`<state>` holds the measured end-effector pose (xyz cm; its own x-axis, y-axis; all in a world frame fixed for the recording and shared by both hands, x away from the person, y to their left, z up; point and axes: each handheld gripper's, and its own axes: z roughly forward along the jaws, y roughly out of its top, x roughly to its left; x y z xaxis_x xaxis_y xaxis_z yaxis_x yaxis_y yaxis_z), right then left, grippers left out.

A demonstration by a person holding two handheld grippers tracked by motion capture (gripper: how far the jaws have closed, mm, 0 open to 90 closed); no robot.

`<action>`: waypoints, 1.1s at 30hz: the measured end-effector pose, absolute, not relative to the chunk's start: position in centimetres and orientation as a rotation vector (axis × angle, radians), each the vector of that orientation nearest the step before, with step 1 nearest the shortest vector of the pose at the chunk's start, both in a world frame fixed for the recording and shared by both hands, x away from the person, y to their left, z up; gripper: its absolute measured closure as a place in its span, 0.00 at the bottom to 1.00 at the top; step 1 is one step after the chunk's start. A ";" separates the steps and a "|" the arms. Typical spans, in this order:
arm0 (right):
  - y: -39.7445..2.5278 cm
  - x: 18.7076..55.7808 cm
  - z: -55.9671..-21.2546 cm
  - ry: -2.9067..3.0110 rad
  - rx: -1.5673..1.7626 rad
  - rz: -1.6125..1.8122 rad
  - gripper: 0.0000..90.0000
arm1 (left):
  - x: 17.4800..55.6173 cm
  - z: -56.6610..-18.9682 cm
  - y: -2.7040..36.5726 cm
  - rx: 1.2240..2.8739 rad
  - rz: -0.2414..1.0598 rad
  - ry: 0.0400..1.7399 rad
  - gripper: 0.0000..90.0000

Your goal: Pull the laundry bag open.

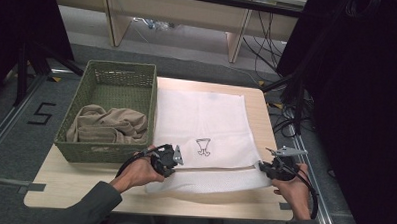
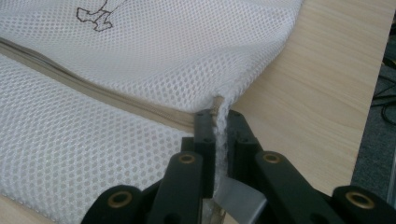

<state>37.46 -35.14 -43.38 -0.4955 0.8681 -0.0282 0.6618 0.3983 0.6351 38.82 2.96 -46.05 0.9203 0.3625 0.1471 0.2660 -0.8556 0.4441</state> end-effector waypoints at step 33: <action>-35.1 37.5 -43.6 2.337 1.313 0.769 0.95 | 38.3 -47.7 9.5 2.683 0.350 0.598 0.91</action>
<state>37.46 -35.07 -43.60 -0.5085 0.8602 -0.0383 0.6695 0.4230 0.6105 38.34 9.55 -47.75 0.8793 0.4492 0.1584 0.3577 -0.8424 0.4030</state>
